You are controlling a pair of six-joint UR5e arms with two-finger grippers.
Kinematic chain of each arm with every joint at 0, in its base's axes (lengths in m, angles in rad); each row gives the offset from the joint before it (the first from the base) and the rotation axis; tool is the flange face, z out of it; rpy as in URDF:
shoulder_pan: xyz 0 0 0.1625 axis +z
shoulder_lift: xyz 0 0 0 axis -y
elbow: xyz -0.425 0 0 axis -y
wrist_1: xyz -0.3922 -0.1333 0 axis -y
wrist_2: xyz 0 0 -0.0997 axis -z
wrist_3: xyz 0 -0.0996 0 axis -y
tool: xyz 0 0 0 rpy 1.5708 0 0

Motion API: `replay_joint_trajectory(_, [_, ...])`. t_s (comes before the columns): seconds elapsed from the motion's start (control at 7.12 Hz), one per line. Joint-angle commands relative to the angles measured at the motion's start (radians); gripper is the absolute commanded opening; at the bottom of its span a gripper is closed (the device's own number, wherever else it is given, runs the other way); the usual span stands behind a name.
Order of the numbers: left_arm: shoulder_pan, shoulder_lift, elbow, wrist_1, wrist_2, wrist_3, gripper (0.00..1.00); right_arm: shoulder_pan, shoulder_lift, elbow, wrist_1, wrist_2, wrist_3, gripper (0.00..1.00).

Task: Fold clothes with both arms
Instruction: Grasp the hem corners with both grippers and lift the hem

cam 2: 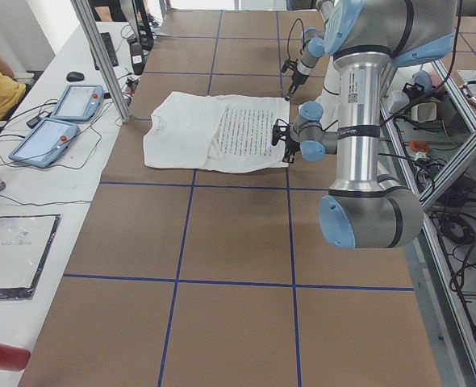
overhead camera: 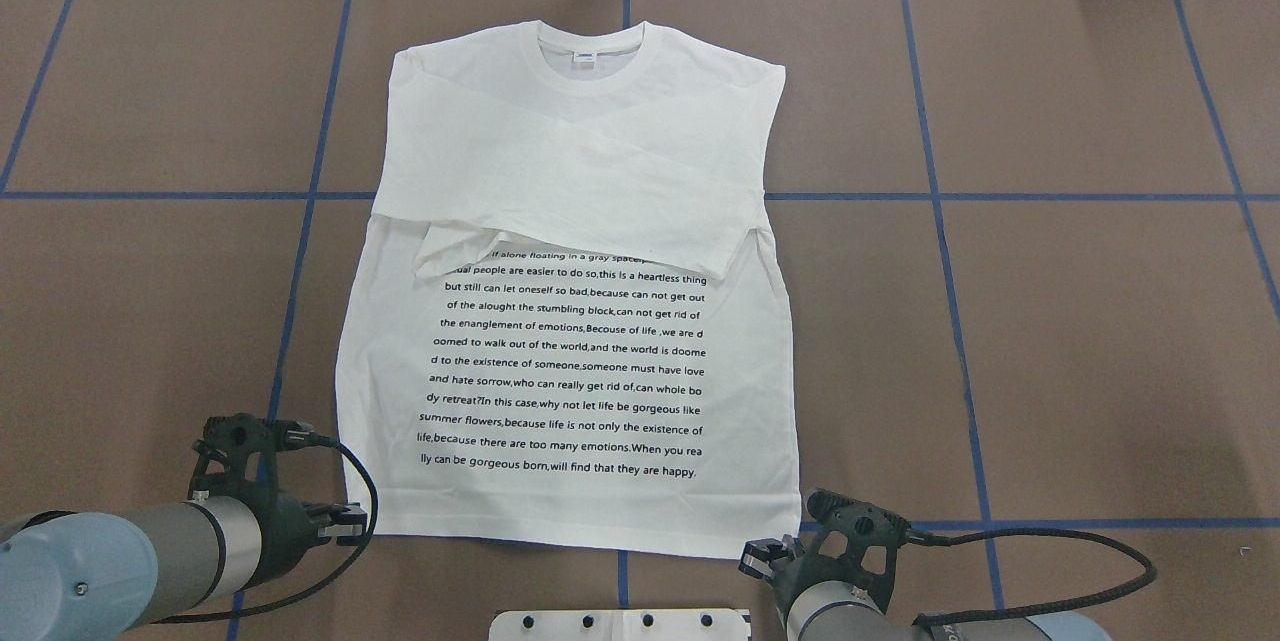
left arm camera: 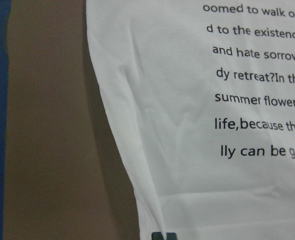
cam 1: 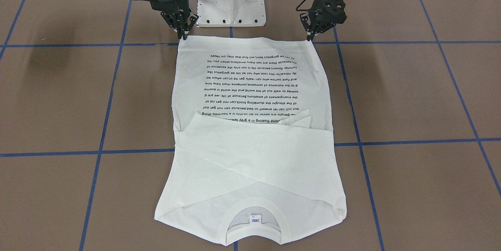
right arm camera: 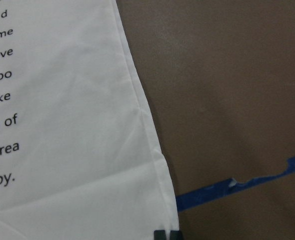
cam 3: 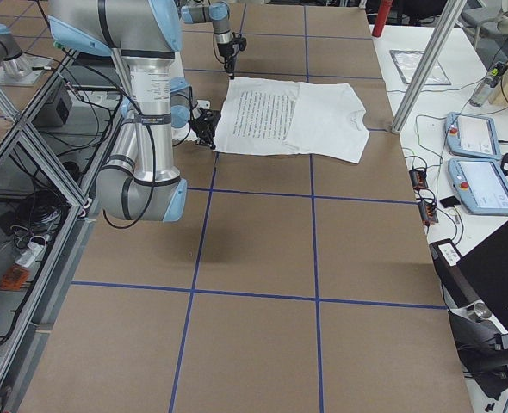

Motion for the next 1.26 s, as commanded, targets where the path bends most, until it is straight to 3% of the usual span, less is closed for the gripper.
replay_joint_trajectory(0.0, [-0.003, 0.002, -0.081, 0.009, -0.019, 0.007, 0.0, 0.063, -0.016, 0.067, -0.024, 0.016, -0.014, 0.0])
replay_joint_trajectory(0.28, [-0.009, -0.003, -0.251, 0.128, -0.109, 0.009, 0.0, 0.088, -0.019, 0.337, -0.317, 0.136, -0.061, 0.0])
replay_joint_trajectory(0.56, [-0.017, 0.002, -0.426, 0.217, -0.193, 0.01, 0.0, -0.018, -0.015, 0.566, -0.532, 0.138, -0.058, 0.0])
replay_joint_trajectory(0.7, [-0.032, -0.006, -0.559, 0.365, -0.262, 0.013, 0.0, -0.008, 0.008, 0.622, -0.596, 0.147, -0.06, 0.0])
replay_joint_trajectory(0.84, [-0.102, -0.049, -0.578, 0.465, -0.323, 0.015, 0.0, 0.05, 0.029, 0.618, -0.614, 0.176, -0.07, 0.0])
replay_joint_trajectory(0.98, [-0.147, -0.145, -0.492, 0.496, -0.321, 0.068, 0.0, 0.089, 0.08, 0.586, -0.622, 0.185, -0.149, 0.0])
replay_joint_trajectory(1.12, [-0.238, -0.235, -0.373, 0.5, -0.321, 0.134, 0.0, 0.176, 0.184, 0.484, -0.622, 0.188, -0.215, 0.0])
